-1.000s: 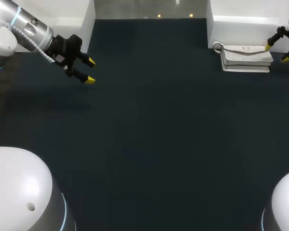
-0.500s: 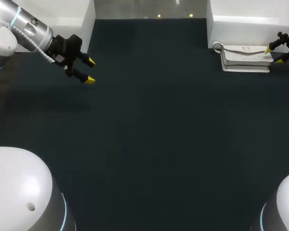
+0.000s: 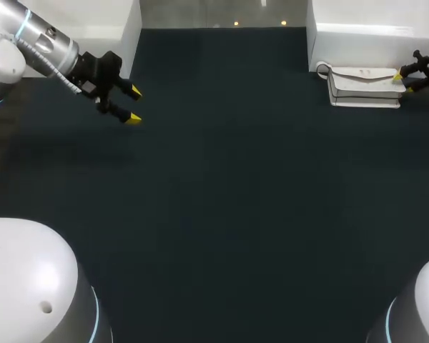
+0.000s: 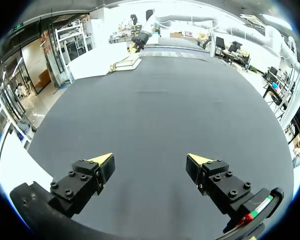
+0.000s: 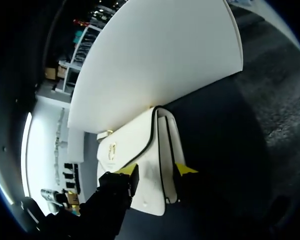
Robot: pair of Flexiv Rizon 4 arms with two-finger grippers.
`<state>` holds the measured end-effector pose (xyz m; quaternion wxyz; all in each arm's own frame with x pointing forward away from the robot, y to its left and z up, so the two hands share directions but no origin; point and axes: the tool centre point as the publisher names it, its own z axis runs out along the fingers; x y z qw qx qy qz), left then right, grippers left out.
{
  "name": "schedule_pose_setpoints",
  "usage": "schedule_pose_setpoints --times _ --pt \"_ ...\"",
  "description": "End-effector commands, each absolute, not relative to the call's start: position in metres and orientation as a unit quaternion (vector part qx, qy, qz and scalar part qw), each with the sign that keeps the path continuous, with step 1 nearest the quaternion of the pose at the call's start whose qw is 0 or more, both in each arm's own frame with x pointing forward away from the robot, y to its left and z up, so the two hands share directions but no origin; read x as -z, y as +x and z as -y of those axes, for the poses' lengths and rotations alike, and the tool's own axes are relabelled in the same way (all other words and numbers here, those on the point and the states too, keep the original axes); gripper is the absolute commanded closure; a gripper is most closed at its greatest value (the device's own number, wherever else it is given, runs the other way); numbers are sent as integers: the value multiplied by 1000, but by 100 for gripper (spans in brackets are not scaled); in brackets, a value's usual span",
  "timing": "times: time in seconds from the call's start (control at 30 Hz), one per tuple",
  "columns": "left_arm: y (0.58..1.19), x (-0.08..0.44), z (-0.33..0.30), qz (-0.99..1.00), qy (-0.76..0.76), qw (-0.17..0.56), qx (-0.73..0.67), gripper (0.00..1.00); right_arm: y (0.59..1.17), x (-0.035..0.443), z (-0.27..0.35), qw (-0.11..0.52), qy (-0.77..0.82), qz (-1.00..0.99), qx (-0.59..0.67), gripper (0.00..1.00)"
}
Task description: Pick up the bag, open it, inspect its contents, close it, and place it on the opposite side
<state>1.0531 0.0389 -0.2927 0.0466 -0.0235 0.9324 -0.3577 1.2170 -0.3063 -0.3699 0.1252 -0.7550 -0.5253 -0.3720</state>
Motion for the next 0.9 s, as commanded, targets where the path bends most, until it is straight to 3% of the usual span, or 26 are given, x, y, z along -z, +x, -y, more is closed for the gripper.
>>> schedule_pose_setpoints --times 0.03,0.27,0.37,0.9 --pt "1053 294 -39 -932 -23 47 359 0 1226 374 311 297 -699 584 287 60" --pt "1053 294 -39 -932 -23 47 359 0 1226 374 308 300 -696 584 289 80" --pt "1053 294 -39 -932 -23 47 359 0 1225 372 307 301 -695 584 292 100" --pt "1053 294 -39 -932 -23 47 359 0 1205 363 265 319 -661 600 318 100"
